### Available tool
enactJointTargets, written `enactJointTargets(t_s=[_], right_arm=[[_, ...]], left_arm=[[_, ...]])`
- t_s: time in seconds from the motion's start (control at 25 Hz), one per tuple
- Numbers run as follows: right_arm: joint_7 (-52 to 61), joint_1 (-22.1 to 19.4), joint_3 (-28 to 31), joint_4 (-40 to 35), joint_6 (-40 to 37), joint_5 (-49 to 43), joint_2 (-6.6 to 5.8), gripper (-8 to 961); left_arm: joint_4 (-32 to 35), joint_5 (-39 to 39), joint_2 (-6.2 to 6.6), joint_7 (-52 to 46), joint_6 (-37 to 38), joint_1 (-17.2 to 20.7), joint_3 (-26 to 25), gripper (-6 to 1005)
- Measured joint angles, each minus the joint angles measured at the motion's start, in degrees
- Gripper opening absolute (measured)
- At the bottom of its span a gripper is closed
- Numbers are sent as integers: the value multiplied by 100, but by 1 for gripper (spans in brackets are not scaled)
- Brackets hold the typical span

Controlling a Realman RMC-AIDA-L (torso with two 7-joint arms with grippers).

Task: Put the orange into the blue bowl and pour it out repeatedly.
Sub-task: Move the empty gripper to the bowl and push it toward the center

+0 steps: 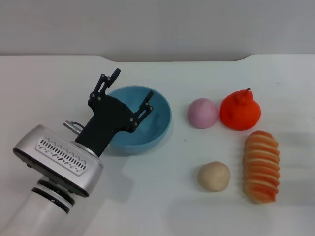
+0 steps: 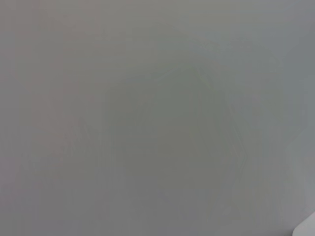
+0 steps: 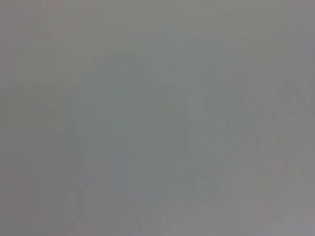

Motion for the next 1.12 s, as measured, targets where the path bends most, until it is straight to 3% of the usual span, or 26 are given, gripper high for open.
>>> enactJointTargets(t_s=[0.44, 0.72, 0.88, 0.92, 1.0, 1.04, 1.12], right_arm=[[0, 18, 2, 2, 0, 0, 0, 591], [2, 44, 10, -3, -3, 0, 0, 591], [4, 53, 11, -9, -5, 0, 0, 591], [5, 58, 11, -10, -5, 0, 0, 591], [6, 63, 13, -10, -5, 0, 0, 590], [6, 64, 15, -9, -6, 0, 0, 590], [6, 64, 17, -9, -5, 0, 0, 590]], left_arm=[[32, -51, -5, -92, 14, 50, -24, 812], [833, -390, 90, -382, 733, 131, -611, 805], [1686, -347, 199, -310, 2148, 158, -1367, 801], [2275, -324, 295, -295, 3291, 181, -1915, 800], [2847, -314, 358, -198, 4611, 183, -2653, 798], [2847, -314, 358, -198, 4611, 183, -2653, 797], [3308, -310, 361, 49, 5872, 166, -3393, 794]])
